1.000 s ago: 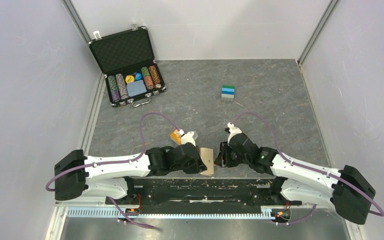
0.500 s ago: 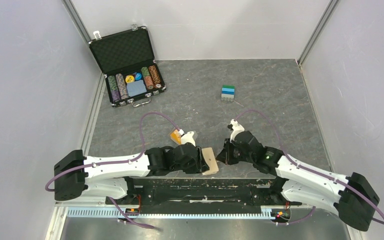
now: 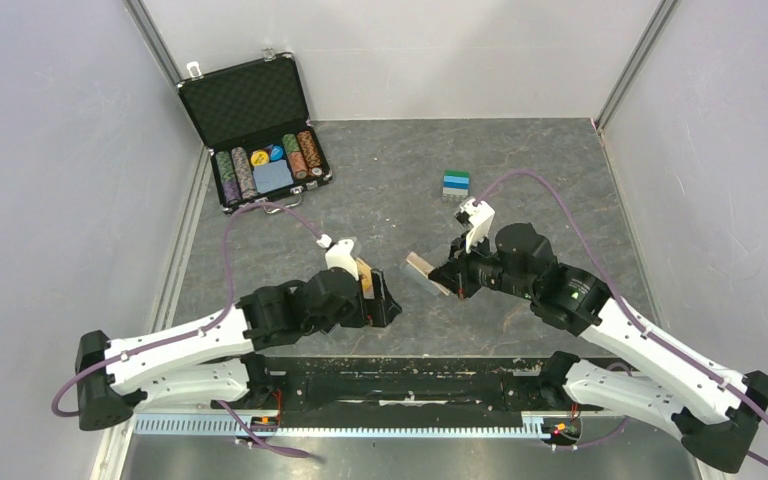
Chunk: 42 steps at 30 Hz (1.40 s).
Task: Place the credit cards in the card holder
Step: Open the card holder at the center of the board.
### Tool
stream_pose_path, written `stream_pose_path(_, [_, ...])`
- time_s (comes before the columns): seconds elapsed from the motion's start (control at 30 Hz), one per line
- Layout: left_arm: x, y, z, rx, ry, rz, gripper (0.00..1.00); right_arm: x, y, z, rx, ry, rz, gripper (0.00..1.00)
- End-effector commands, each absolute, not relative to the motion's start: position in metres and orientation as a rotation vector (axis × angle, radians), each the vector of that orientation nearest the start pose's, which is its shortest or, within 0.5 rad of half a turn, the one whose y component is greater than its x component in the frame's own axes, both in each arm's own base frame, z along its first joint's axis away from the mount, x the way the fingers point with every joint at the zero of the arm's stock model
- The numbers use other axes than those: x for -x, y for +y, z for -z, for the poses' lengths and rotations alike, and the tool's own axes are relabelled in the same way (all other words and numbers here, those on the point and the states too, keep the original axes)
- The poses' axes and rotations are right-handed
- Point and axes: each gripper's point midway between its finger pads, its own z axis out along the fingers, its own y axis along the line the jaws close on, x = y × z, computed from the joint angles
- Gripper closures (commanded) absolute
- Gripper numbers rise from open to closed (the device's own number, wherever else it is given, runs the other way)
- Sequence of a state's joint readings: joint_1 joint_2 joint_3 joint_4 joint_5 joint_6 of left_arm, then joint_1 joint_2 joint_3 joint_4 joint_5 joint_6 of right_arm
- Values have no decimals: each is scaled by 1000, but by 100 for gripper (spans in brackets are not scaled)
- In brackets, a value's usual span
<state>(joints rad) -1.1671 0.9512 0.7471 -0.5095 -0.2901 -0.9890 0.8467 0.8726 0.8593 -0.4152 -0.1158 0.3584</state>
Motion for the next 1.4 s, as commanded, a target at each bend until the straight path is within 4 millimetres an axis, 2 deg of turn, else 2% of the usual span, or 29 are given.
stream_pose_path(0.0, [-142,-254,-187,-241,2272,771,0,-160,253,-252,788,1971,-892,100])
stream_pose_path(0.2, [-135,-266,-212,-504,2186,846,0,-142,262,-263,876,1931,-1008,100])
stream_pose_path(0.4, [-113,-291,-235,-789,2069,1003,0,-127,269,-278,928,1887,-1120,100])
stream_pose_path(0.63, [-84,-307,-265,-972,1830,1232,1,-113,271,-292,966,1831,-1217,100])
stream_pose_path(0.77, [-82,-309,-262,-984,1847,1250,3,-110,273,-300,959,1813,-1258,100])
stream_pose_path(1.07, [-94,-314,-240,-943,1937,1178,18,-106,278,-316,923,1788,-1347,100])
stream_pose_path(1.13, [-94,-316,-235,-948,1955,1174,23,-107,278,-319,905,1784,-1354,100])
stream_pose_path(1.2, [-95,-317,-228,-947,1991,1158,34,-109,278,-323,885,1780,-1360,100])
stream_pose_path(1.23, [-97,-316,-224,-942,2014,1141,44,-110,278,-323,879,1782,-1364,100])
stream_pose_path(1.37, [-101,-314,-222,-910,2039,1119,76,-114,277,-316,860,1805,-1351,100])
